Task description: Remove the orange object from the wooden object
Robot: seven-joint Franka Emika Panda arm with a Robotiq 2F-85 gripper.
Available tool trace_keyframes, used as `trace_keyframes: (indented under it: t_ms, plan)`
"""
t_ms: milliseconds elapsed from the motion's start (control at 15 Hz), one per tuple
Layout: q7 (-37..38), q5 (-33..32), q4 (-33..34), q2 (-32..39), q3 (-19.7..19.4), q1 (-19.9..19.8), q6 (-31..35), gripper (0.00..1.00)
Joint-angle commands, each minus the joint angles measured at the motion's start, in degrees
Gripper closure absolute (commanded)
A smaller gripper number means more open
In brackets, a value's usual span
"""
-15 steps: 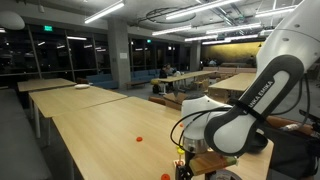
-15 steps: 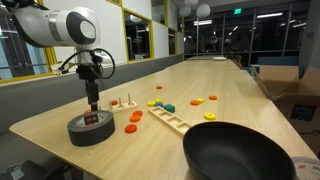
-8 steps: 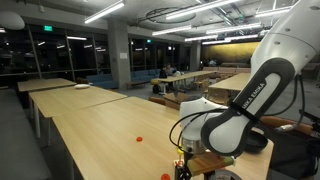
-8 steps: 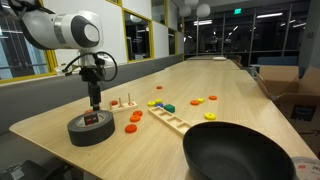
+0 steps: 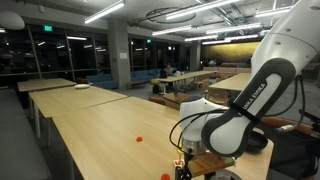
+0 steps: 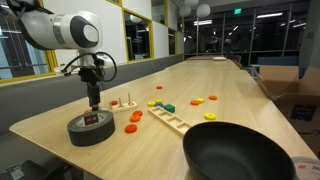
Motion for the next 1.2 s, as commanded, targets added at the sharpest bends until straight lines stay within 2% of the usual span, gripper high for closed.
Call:
trace_keyframes:
  t_ms: [0,1133]
  plan:
    - [0.81,0.60,-0.99,-1.53,-0.78,1.34,-0.03,0.00]
    - [2.65,0.02,-2.39,-2.14,-0.28,3.24,0.09,0.00]
